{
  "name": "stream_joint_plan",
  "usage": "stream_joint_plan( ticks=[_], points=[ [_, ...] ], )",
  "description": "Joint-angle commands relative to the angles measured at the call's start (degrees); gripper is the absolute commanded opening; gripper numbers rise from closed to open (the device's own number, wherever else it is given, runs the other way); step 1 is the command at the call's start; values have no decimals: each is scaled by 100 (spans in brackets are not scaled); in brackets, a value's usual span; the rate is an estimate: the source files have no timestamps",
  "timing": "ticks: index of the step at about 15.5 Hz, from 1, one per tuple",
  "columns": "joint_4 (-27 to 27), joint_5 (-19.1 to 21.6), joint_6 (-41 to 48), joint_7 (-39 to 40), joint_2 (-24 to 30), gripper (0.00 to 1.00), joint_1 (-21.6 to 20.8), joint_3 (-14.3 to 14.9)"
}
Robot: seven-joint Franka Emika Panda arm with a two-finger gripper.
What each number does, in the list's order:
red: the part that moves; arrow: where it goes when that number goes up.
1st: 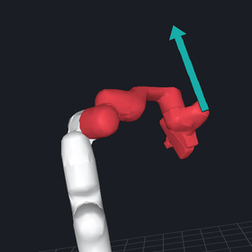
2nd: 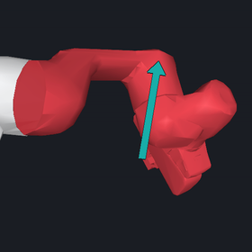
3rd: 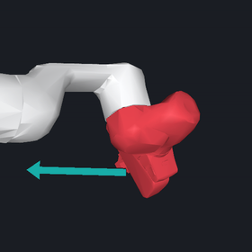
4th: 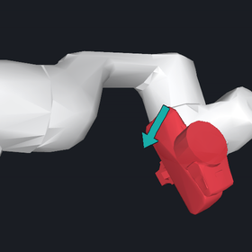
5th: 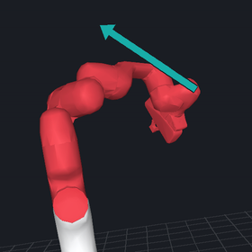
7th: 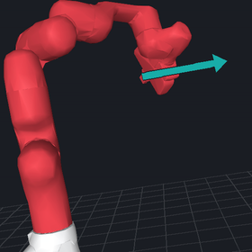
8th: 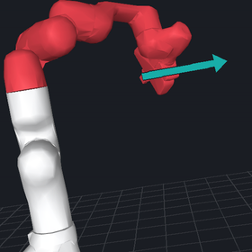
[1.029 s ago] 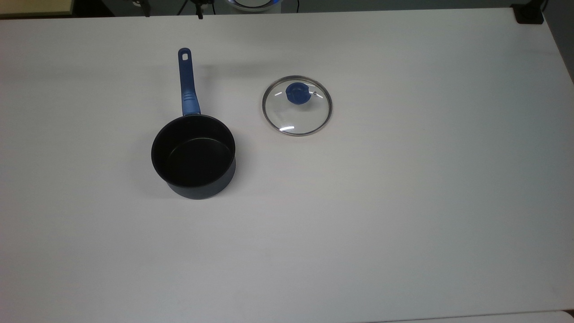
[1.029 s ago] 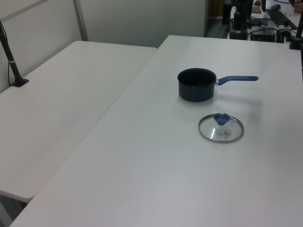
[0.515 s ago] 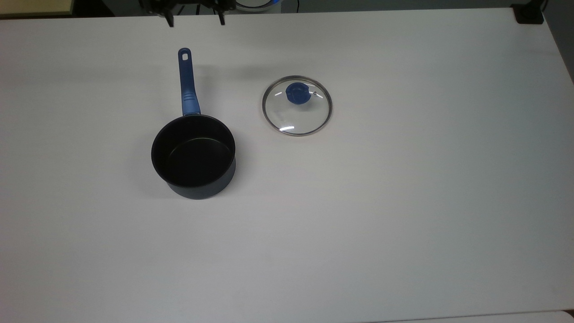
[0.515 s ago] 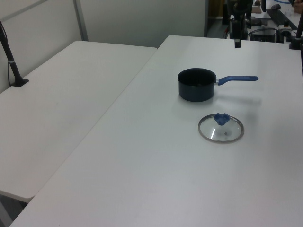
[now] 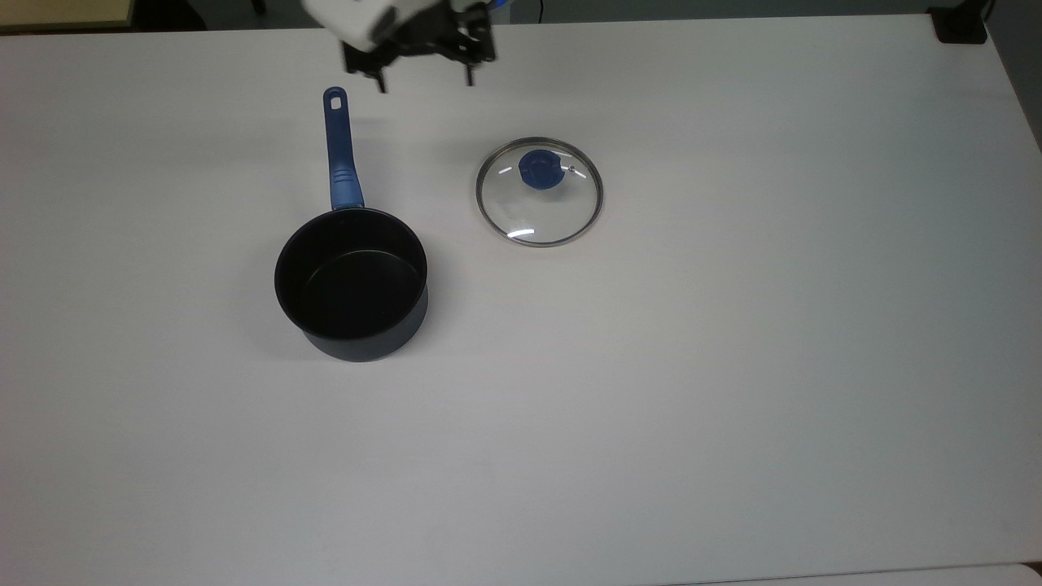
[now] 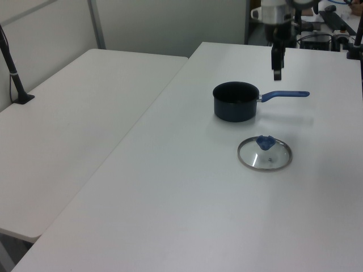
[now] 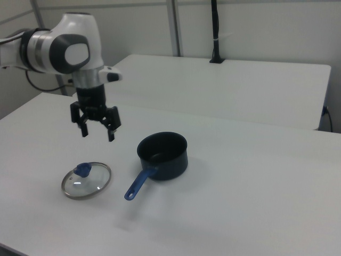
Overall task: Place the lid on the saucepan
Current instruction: 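Lower the open gripper over the lid's blue knob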
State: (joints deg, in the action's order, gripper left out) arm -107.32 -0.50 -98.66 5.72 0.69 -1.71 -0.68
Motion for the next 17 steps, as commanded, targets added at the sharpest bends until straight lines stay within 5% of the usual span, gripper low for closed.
stream_joint_plan(
  ticks=[1, 17],
  points=[
    [-631, 24, -434, -325, 185, 100, -250, -275],
    [-623, -187, -1367, -844, -860, 100, -857, -503]
  ],
)
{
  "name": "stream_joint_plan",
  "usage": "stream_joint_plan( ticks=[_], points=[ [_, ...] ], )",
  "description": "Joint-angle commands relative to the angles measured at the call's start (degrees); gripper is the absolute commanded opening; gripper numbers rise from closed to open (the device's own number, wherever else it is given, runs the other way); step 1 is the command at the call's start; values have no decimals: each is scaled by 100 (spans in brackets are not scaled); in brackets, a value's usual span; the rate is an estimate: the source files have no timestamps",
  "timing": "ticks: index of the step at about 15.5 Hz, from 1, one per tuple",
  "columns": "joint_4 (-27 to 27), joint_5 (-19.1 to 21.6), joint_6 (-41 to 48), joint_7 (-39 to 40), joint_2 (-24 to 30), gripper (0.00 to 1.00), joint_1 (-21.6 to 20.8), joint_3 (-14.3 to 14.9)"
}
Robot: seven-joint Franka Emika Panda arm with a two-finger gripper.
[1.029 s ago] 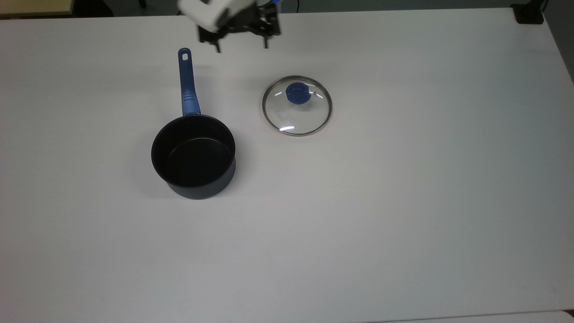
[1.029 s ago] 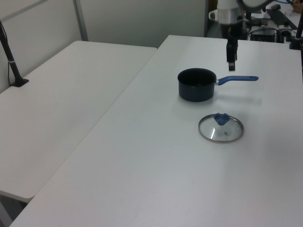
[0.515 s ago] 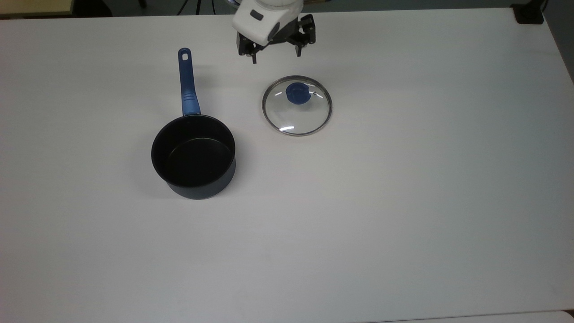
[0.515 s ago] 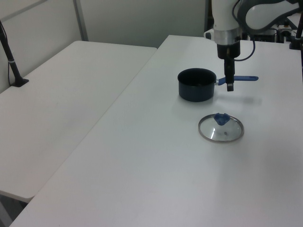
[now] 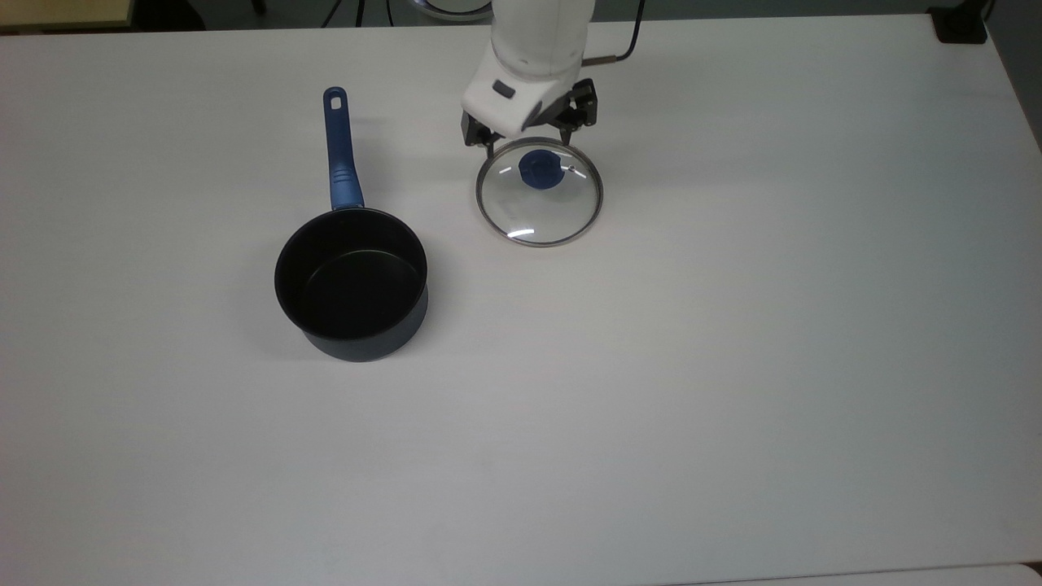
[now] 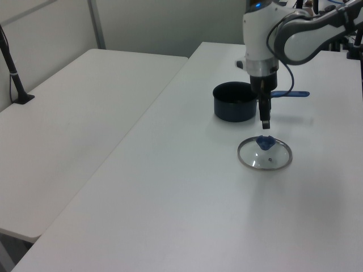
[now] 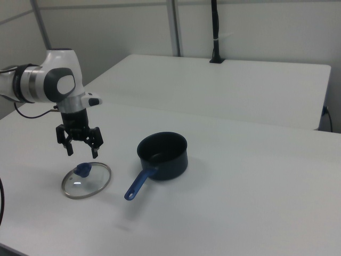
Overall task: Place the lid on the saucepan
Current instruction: 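Lower the open gripper over the lid's blue knob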
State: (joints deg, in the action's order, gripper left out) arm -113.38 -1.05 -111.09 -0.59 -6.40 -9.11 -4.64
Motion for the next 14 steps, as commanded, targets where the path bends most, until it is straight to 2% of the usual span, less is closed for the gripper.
stream_joint_plan(
  ticks=[1, 6, 10, 14],
  points=[
    [-9, -193, -210, -326, -186, 100, -118, -151],
    [-9, -326, -316, -494, -413, 100, -126, -204],
    [-9, -651, -501, -872, -642, 100, -118, -319],
    [-9, -669, -501, -881, -687, 100, -118, -371]
  ],
)
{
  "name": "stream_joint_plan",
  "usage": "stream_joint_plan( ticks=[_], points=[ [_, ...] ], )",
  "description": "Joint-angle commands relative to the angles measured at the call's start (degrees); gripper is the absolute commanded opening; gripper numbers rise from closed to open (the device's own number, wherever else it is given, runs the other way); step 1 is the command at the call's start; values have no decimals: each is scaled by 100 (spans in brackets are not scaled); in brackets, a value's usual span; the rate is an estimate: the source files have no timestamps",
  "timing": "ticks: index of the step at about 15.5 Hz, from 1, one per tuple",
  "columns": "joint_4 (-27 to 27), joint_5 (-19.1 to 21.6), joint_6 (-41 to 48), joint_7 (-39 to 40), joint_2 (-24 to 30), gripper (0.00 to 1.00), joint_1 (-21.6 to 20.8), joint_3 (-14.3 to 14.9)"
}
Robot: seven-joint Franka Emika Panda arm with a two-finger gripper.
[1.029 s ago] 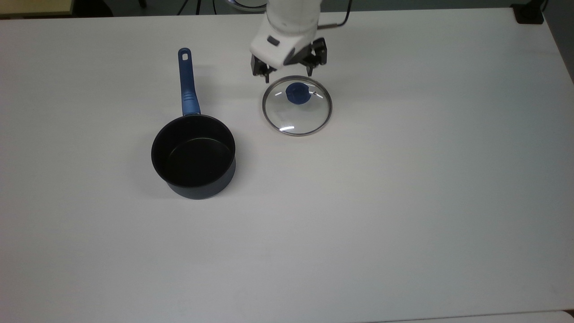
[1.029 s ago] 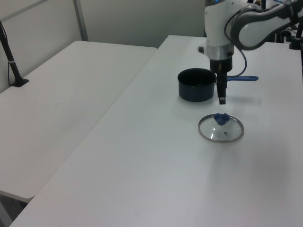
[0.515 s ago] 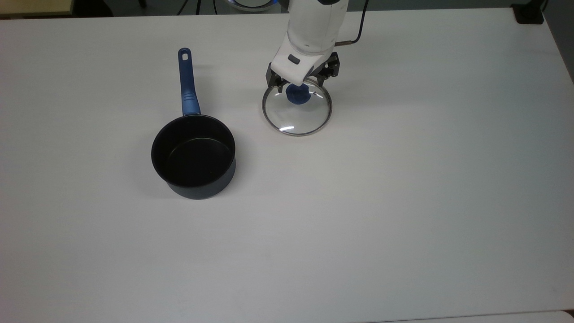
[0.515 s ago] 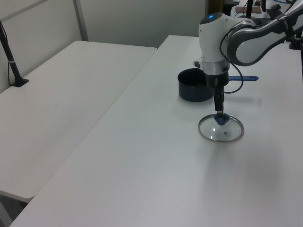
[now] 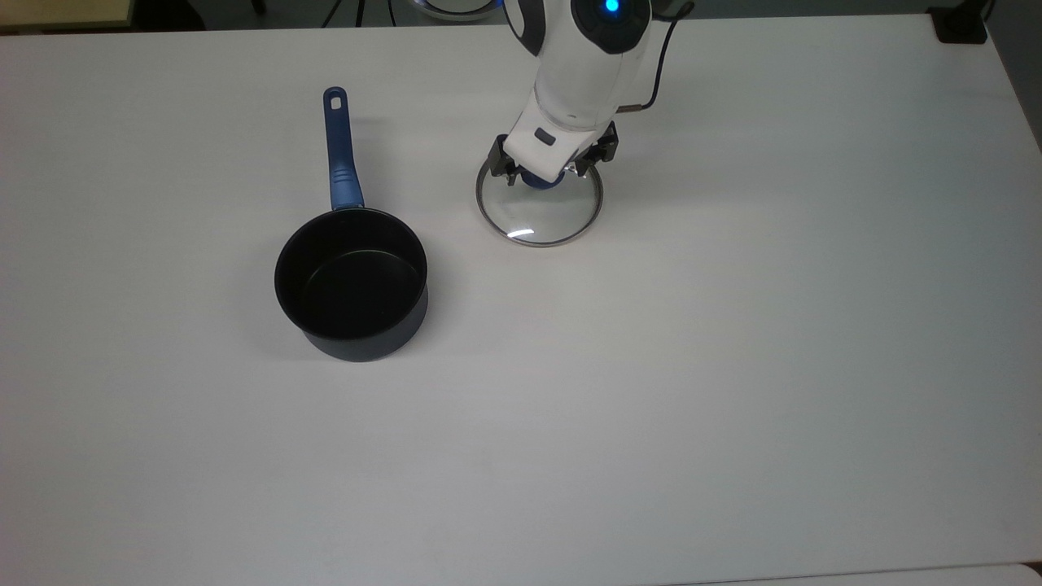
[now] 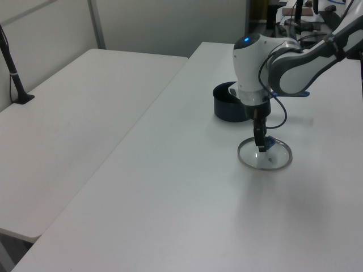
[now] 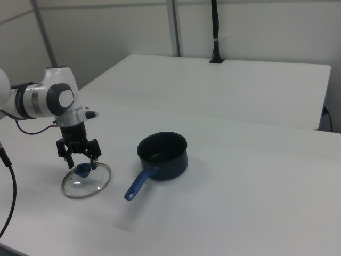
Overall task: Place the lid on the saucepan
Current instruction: 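Close the gripper on the blue knob of the glass lid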
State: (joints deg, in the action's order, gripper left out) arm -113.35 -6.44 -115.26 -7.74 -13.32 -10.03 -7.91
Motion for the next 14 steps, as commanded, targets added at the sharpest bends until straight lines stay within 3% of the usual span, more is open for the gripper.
stream_joint_plan(
  ticks=[1, 5, 9, 14],
  points=[
    [-12, -130, -84, -157, -12, 100, -25, -44],
    [-12, -130, -75, -201, -39, 97, -25, -70],
    [-12, -200, -75, -324, -39, 79, -25, -70],
    [-12, -200, -75, -351, -30, 67, -17, -70]
  ],
)
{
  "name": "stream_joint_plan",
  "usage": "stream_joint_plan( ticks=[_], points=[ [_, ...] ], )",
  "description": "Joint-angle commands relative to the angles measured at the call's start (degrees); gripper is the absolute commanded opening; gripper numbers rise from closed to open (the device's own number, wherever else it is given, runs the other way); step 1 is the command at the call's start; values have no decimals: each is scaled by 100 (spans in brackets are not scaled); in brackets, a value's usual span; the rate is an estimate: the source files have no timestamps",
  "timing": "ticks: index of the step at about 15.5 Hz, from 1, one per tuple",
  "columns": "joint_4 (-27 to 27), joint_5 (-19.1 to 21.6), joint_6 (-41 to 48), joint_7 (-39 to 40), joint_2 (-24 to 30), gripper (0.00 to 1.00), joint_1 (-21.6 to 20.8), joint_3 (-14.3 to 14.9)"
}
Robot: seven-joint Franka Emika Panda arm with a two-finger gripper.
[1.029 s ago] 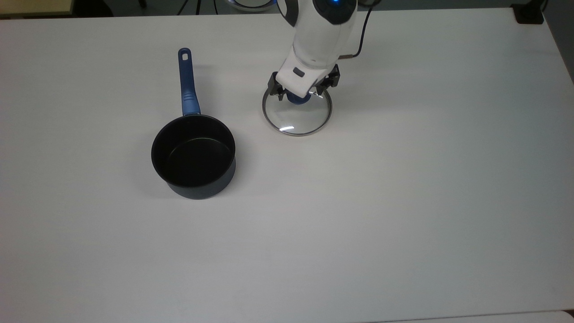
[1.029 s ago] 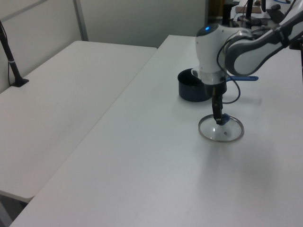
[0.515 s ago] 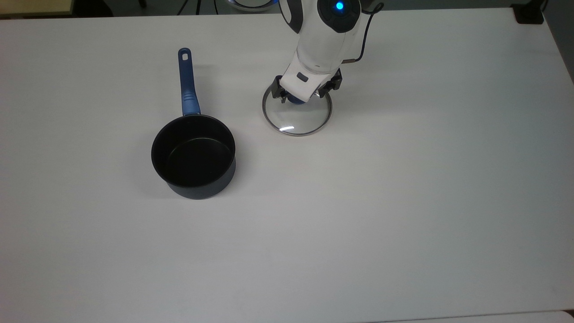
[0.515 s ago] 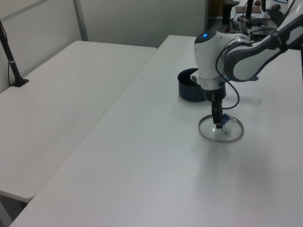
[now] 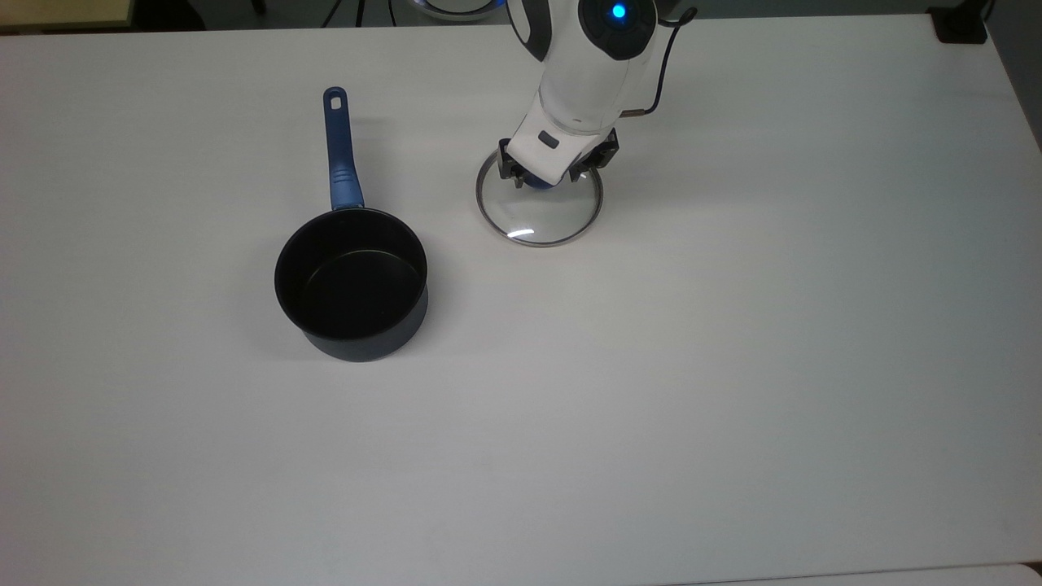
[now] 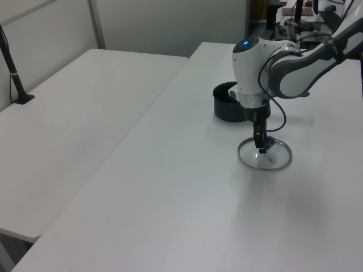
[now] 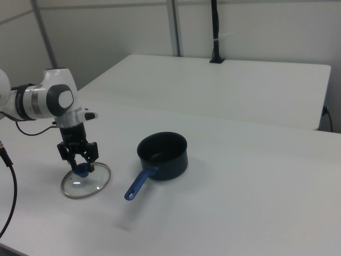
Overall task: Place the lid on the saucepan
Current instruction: 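Close the gripper on the blue knob of the glass lid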
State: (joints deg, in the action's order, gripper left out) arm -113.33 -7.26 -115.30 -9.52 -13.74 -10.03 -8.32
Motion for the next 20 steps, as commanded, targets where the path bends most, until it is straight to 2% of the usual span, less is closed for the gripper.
stream_joint_plan(
  ticks=[1, 6, 20],
  points=[
    [-14, -118, -71, -173, 12, 65, -17, -29],
    [-14, -118, -71, -244, 12, 58, -17, -29],
    [241, -91, 605, -244, 319, 57, 54, -20]
  ],
)
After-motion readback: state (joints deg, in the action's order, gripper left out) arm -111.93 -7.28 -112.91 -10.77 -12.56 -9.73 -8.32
